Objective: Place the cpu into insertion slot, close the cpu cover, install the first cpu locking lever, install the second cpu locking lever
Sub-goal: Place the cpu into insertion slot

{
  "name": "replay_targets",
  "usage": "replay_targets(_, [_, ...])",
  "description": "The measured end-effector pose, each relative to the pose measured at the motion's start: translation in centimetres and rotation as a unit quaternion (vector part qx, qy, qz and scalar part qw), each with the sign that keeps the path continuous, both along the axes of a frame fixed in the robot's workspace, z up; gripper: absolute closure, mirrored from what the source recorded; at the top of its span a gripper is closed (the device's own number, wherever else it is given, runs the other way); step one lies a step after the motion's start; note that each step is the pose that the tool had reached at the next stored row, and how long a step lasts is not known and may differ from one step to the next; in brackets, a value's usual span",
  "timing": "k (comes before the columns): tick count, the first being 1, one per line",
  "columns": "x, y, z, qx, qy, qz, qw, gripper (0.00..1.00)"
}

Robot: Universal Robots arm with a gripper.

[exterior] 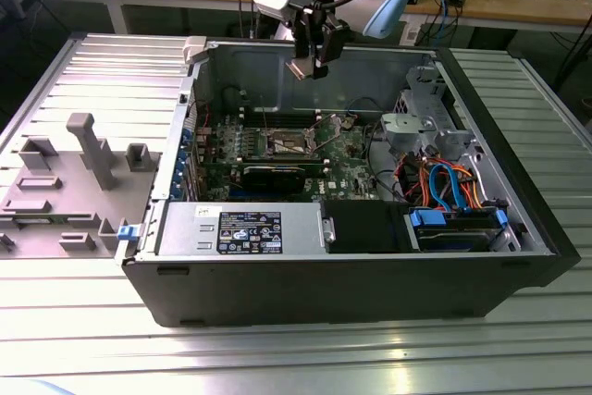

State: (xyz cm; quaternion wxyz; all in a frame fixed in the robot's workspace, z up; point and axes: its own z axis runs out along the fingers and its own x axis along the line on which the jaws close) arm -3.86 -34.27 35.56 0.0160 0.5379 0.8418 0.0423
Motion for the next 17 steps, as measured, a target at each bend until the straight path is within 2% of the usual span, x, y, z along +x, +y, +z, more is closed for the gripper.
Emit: replay_targets(17, [0.0, 0.0, 0.0, 0.0, 0.0, -0.004, 1.0, 0.46])
